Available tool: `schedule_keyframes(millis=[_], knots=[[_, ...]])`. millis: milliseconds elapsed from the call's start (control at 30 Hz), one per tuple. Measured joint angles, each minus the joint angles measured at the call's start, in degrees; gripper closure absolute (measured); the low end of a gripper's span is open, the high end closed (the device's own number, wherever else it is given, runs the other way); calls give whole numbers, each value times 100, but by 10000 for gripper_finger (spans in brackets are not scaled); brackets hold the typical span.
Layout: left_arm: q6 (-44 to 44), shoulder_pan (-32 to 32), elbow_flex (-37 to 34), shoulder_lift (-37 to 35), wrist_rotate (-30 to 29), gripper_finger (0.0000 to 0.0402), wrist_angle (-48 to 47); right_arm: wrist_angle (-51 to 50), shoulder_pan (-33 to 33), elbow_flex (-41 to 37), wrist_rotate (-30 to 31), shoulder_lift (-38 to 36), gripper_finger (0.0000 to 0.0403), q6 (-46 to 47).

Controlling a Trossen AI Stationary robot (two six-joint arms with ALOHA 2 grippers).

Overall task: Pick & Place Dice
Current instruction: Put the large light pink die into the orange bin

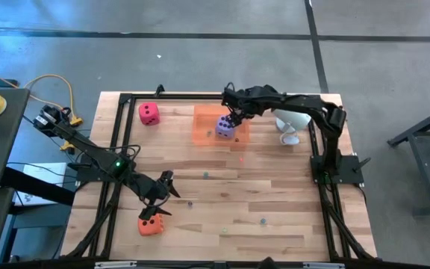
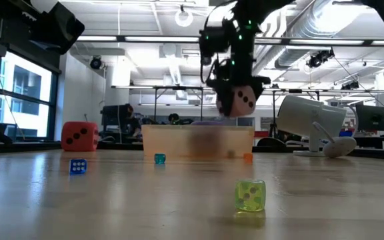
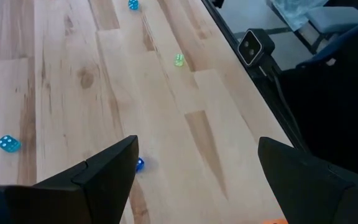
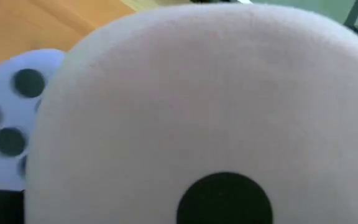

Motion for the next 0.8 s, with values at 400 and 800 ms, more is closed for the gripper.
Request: schedule_keyframes(millis=[400,800], knots=[[-61,3,0,0,-2,78,92,1413,-143,-655,-695,-18,44,-430],[122,26,0,0,-32,78,107,1782,-74,-665,-847,-5,47,-727]])
